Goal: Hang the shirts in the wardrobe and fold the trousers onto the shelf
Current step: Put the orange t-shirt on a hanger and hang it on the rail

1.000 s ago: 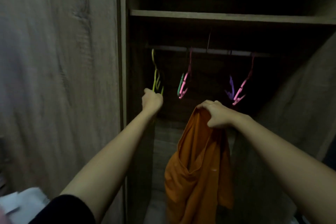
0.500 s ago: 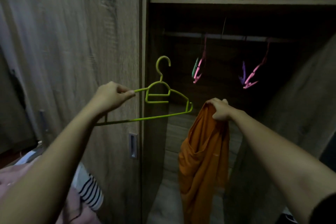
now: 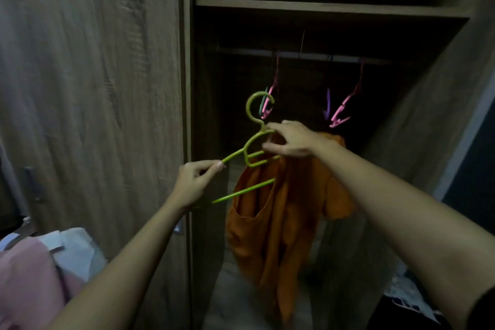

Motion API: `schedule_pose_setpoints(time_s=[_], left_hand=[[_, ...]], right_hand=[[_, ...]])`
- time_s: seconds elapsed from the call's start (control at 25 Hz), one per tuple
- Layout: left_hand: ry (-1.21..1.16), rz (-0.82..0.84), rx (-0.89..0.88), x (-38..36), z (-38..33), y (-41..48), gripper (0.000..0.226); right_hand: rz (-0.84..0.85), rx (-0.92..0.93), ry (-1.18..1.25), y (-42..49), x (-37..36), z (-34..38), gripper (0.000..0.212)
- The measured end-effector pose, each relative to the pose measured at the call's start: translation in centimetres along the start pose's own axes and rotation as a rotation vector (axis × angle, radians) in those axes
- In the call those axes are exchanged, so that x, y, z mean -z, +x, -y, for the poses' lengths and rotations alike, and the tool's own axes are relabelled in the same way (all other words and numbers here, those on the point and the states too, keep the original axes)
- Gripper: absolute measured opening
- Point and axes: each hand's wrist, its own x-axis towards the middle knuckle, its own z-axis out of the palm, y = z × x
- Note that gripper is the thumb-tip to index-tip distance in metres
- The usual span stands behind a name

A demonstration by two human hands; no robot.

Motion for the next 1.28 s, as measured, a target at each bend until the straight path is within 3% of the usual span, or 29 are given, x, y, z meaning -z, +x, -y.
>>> schedule_pose_setpoints(time_s=[0.08, 0.12, 0.2, 0.28, 0.36, 0.44, 0.52, 0.72, 0.84, 0.96, 1.12, 1.2, 1.28], left_hand=[[-0.107, -0.057, -0.01, -1.3, 0.6, -0.2, 0.018], [-0.05, -0.111, -0.011, -2.0, 0.6, -0.3, 0.016], [0.327, -0.339, -0.043, -3.8, 0.0, -0.5, 0.023], [0.53, -0.481, -0.235, -6.3, -0.8, -1.3, 0.028], [0.592, -0.287, -0.446, -9.6, -1.1, -2.7, 0.037], [0.727, 0.015, -0.327, -12.2, -0.9, -3.6, 0.052], [0.83, 0.159, -0.159, -12.7, 0.4, -4.0, 0.059], [0.585, 0.055, -0.136, -7.3, 7.2, -6.0, 0.045], [0.425, 0.337, -0.128, -3.4, 7.4, -3.2, 0.054], [0.533, 0.507, -0.18, -1.3, 4.6, 0.4, 0.059], [0.614, 0.515, -0.234, 0.7, 2.4, 2.6, 0.039], [0.725, 0.564, -0.259, 0.0, 0.9, 3.6, 0.043], [0.79, 0.592, -0.326, -1.8, -0.7, 4.5, 0.034]], right_hand=[[-0.332, 0.147, -0.3, -1.2, 0.4, -0.1, 0.047], [-0.413, 0.185, -0.381, -1.5, 0.5, -0.2, 0.048], [-0.45, 0.218, -0.426, -1.9, 0.5, -0.1, 0.052], [-0.447, 0.211, -0.404, -1.7, 0.2, -0.1, 0.053], [-0.49, 0.224, -0.402, -1.4, 0.1, 0.4, 0.053], [-0.507, 0.253, -0.392, -1.3, 0.5, 1.2, 0.049], [-0.516, 0.27, -0.389, -1.7, 1.2, 1.3, 0.045], [-0.558, 0.141, -0.381, -5.4, 2.4, -3.8, 0.047], [-0.514, 0.132, -0.397, -7.4, 0.8, -5.7, 0.054], [-0.492, 0.043, -0.335, -8.6, -1.5, -6.9, 0.065], [-0.449, -0.006, -0.321, -10.3, -2.8, -7.7, 0.036], [-0.406, 0.036, -0.343, -10.2, -3.6, -7.0, 0.034], [-0.418, 0.048, -0.344, -9.4, -4.3, -5.3, 0.034]])
